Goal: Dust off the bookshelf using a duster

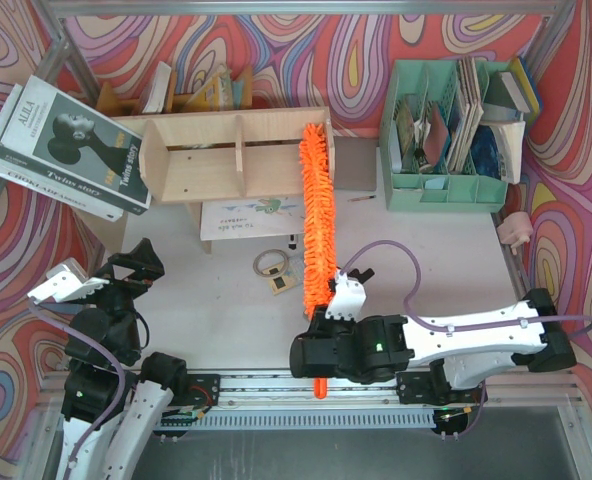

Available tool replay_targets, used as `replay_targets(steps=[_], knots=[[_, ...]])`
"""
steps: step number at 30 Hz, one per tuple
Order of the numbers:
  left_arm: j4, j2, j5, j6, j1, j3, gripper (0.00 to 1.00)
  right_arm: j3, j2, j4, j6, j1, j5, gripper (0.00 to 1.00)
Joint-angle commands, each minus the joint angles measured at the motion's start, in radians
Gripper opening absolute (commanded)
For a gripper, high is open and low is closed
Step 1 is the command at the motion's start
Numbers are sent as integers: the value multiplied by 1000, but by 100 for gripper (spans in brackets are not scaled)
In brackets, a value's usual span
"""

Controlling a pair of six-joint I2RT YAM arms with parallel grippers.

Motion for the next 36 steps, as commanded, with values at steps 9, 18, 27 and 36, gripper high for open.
replay_targets(steps=[9, 18, 27, 36], knots=[[-6, 2, -2, -6, 5, 16, 99, 249, 242, 139, -321, -8, -26, 0], [-8, 0, 3, -7, 4, 19, 98, 95, 98, -1, -44, -12, 42, 0], [-5, -1, 4, -8, 4, 18, 99, 141, 124, 162, -206, -14, 56, 0], [-8, 3, 9, -10, 4, 19, 99, 270, 223, 235, -387, -14, 44, 0]])
